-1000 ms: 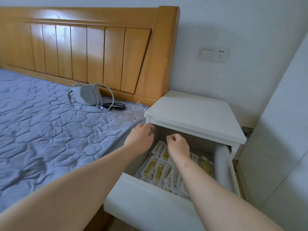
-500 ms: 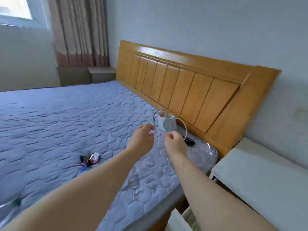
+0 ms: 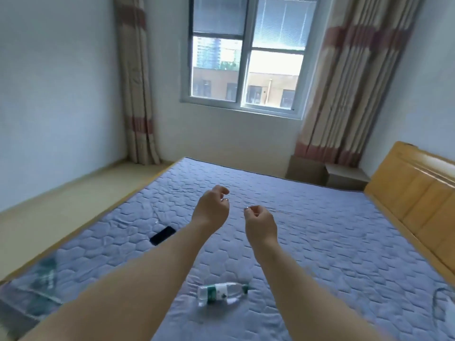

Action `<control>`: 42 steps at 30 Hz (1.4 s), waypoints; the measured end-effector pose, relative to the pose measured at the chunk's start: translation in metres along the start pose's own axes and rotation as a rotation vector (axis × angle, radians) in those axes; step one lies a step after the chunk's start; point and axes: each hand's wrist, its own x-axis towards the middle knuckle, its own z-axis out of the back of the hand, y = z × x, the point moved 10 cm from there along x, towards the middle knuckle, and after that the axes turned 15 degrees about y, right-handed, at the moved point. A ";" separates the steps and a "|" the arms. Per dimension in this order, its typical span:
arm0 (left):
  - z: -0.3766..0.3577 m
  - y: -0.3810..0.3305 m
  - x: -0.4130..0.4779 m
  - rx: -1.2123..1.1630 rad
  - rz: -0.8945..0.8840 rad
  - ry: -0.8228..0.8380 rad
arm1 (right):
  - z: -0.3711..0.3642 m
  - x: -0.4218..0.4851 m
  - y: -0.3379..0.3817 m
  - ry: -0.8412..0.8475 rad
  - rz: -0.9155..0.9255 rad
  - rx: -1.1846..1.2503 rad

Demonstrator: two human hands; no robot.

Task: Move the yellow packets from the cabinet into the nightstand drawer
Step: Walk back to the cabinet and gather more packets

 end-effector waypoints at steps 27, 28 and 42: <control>0.620 0.605 -0.238 -0.134 0.687 -0.648 | -0.849 -0.012 0.287 0.873 0.216 0.026; 0.639 0.623 -0.230 -0.143 0.686 -0.665 | -0.876 0.000 0.298 0.886 0.214 0.042; 0.831 0.867 -0.103 -0.241 0.742 -0.614 | -1.187 0.151 0.386 0.944 0.143 0.053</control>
